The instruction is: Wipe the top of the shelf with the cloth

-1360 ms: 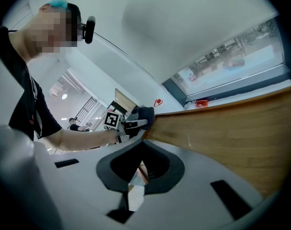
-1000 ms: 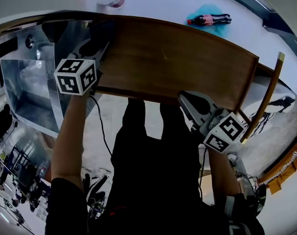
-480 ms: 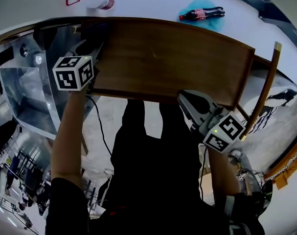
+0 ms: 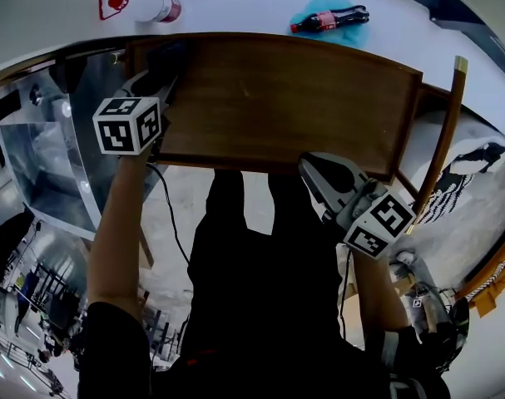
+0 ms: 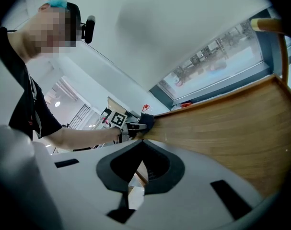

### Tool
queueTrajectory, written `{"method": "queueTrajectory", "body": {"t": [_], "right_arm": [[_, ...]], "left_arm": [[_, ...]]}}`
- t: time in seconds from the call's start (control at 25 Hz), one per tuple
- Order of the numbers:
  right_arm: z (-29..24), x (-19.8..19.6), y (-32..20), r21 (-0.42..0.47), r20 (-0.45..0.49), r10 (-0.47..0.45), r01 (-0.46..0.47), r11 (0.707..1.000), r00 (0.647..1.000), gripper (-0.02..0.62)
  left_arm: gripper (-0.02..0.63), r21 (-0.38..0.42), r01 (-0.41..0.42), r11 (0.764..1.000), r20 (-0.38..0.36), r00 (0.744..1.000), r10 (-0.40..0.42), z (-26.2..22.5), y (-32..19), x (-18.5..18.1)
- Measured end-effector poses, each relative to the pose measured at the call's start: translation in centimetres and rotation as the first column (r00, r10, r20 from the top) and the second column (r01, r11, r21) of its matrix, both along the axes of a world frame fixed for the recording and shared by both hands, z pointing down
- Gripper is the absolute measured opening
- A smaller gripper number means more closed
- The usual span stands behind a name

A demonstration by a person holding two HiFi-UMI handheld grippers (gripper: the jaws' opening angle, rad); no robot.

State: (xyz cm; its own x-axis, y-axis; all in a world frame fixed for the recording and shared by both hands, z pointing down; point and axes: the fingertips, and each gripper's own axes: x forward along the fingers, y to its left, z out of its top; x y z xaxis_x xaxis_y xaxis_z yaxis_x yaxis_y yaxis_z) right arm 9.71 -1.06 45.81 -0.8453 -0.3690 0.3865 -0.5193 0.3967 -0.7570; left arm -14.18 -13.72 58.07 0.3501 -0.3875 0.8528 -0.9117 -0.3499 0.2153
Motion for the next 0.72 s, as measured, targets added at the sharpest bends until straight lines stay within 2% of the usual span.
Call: {"method": "queueTrajectory", "body": {"t": [0.4,0.72], "right_arm": [[-0.3,2.4,0.5,0.003,0.005,0.033,-0.033,0.999,0.999,0.005],[-0.7,4.0,1.1,0.003,0.016,0.06,-0.06,0.998,0.998,0.005]], "left_arm": [[0.138,-0.003,-0.041,0.999,-0.01,0.999,0.041,0.1,0.0,3.7],[0.137,-0.008,-0.112,0.994,-0.031,0.993,0.112,0.2,0.2,8.3]]}}
